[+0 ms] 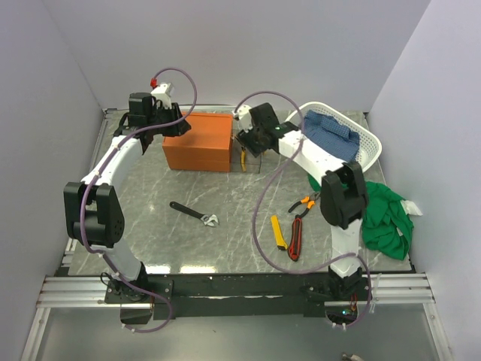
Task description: Sort the tools into containers
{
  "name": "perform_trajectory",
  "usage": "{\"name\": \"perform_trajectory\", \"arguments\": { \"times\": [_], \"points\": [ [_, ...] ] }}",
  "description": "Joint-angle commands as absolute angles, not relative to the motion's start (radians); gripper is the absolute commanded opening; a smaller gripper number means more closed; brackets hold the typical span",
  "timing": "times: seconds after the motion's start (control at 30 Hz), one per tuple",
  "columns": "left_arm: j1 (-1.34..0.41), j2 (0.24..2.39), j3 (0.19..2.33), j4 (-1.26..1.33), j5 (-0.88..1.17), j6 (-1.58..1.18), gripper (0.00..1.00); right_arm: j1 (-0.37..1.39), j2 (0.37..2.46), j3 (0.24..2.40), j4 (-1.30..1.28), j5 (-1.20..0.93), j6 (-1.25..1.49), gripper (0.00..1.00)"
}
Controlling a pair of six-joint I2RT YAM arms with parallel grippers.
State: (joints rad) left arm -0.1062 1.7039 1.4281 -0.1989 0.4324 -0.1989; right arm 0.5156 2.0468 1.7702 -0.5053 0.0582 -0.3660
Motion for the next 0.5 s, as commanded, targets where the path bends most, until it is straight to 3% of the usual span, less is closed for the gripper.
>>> {"name": "perform_trajectory", "arguments": {
  "times": [0.0, 0.1, 0.47],
  "points": [
    [-0.109, 1.683, 1.433, -0.16, 0.456, -0.209, 0.37, 0.476, 1.859, 1.639, -0.451, 0.035, -0.396, 0.6],
    [-0.109, 1.684, 1.43, -0.156, 0.454, -0.209, 0.37, 0.454, 1.862, 1.618, -0.457, 0.026, -0.397, 0.55],
    [-0.109, 1.672, 1.414, -0.181, 0.428, -0.172, 0.38, 0.384, 2.06, 1.824, -0.563, -0.258, -0.305, 0.53]
  ]
}}
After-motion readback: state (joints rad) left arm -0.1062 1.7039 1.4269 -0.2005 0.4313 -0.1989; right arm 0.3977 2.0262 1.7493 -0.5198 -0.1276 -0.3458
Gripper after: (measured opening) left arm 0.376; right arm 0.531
